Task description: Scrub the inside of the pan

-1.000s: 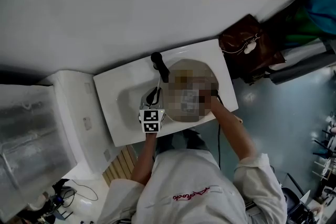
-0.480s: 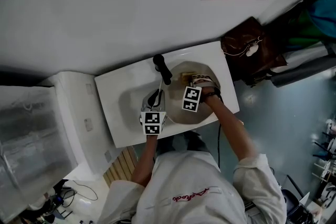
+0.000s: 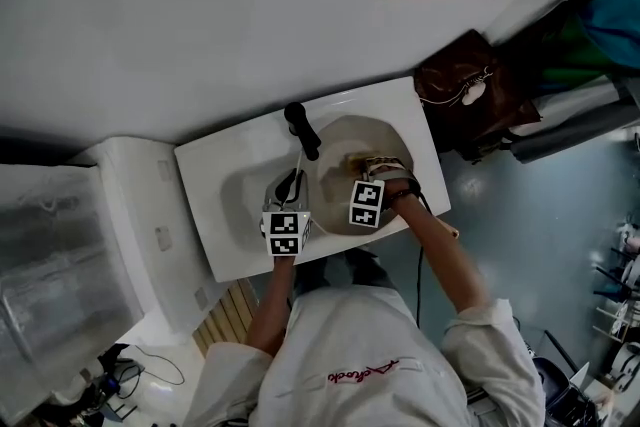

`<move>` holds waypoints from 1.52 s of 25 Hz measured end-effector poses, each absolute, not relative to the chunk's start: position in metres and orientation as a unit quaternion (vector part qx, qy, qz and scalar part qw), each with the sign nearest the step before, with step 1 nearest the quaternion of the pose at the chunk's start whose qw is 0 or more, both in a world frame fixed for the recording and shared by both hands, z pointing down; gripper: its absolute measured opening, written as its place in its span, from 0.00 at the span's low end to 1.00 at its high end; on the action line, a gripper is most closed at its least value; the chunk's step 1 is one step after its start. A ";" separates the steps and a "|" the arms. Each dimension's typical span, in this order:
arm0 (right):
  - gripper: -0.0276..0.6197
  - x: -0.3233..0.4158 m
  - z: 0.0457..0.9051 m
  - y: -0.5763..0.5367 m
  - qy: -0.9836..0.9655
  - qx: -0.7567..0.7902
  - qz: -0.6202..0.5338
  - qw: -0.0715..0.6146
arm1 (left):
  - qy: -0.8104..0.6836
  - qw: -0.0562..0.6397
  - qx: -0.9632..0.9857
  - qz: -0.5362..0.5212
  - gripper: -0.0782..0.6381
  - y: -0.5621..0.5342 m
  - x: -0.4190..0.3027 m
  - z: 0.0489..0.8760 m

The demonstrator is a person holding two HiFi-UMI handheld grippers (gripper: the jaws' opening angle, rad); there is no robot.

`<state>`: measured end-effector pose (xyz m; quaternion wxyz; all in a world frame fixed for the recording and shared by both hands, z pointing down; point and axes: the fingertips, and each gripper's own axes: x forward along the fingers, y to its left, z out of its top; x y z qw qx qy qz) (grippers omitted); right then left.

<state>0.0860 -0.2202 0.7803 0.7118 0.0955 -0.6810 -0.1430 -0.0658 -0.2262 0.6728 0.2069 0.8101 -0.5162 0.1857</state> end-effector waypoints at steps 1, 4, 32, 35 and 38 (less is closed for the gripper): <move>0.08 0.086 0.781 -0.215 -0.681 0.092 -0.142 0.712 | -0.517 0.206 0.810 0.185 0.17 -0.226 -0.066 0.673; 0.08 0.087 0.783 -0.198 -0.682 0.077 -0.143 0.713 | -0.517 0.206 0.810 0.185 0.17 -0.226 -0.066 0.673; 0.08 0.063 0.775 -0.154 -0.700 0.038 -0.179 0.691 | -0.516 0.209 0.809 0.189 0.16 -0.226 -0.065 0.677; 0.08 0.061 0.768 -0.190 -0.695 0.075 -0.187 0.691 | -0.515 0.210 0.809 0.193 0.16 -0.226 -0.064 0.677; 0.08 0.062 0.764 -0.225 -0.686 0.108 -0.189 0.694 | -0.515 0.215 0.808 0.191 0.16 -0.225 -0.063 0.677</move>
